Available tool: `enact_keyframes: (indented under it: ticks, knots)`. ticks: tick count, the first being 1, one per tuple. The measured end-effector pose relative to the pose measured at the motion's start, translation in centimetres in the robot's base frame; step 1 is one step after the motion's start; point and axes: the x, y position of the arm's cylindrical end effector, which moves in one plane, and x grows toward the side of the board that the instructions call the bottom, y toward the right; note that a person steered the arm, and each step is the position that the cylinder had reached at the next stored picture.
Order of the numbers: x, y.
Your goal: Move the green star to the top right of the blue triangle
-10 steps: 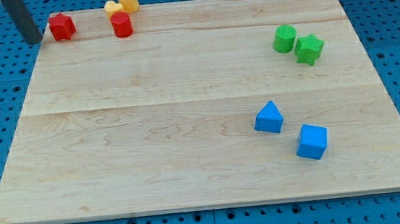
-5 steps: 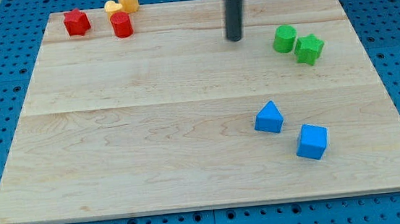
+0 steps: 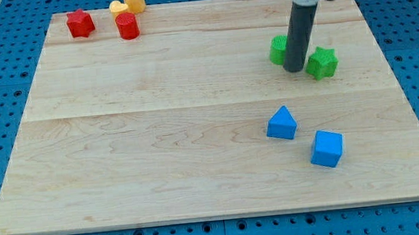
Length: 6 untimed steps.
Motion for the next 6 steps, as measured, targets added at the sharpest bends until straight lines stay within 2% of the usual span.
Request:
enact_keyframes:
  ticks: [1, 2, 3, 4, 5, 6]
  knots:
    - [-1.6, 5.2]
    - [1.4, 7.7]
    - [4.9, 1.1]
    - [7.1, -2.6]
    - [1.6, -0.7]
    - [2.0, 7.4]
